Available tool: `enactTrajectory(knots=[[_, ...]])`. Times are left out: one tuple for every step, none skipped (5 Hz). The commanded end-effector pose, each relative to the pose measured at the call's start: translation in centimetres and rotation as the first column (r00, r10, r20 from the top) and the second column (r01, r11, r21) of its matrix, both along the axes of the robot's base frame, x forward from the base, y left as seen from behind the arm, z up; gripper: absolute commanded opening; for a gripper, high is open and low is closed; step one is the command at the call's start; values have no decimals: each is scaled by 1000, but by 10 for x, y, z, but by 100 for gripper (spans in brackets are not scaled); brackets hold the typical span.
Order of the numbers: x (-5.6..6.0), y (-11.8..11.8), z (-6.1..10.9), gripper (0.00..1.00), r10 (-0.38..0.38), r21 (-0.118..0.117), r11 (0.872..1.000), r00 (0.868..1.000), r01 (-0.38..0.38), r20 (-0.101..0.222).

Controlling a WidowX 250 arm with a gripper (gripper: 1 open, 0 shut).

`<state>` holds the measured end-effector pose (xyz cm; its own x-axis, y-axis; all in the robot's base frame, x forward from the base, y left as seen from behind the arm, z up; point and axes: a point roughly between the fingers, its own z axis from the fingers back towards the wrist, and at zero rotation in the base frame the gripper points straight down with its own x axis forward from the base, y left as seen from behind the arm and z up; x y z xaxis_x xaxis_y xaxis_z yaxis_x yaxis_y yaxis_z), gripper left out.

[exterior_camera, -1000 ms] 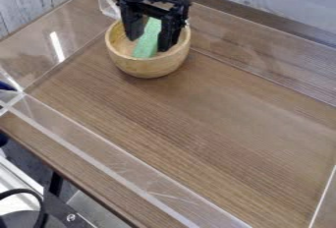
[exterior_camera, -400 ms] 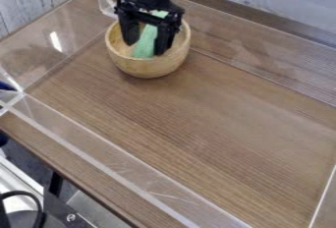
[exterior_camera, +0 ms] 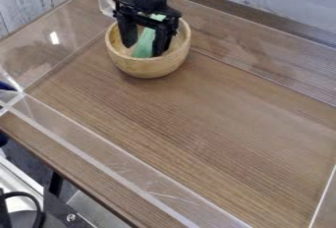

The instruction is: Remove the green block from inside the brown bowl and put it on the table

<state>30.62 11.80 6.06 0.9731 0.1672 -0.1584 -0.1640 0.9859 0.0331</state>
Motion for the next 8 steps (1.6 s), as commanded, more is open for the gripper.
enactTrajectory(knots=[[13,9,14,100,11,30,999,998,-13,62],[16,11,8,100,16,32,999,998,-18,59],[18,13,4,100,20,32,999,998,-22,58],[20,14,1,100,24,33,999,998,-26,55],[22,15,-3,100,28,34,999,998,-29,53],[25,17,-6,100,31,34,999,998,-33,54],[28,19,-9,100,34,35,999,998,-36,53],[30,21,-11,100,37,33,999,998,-39,54]])
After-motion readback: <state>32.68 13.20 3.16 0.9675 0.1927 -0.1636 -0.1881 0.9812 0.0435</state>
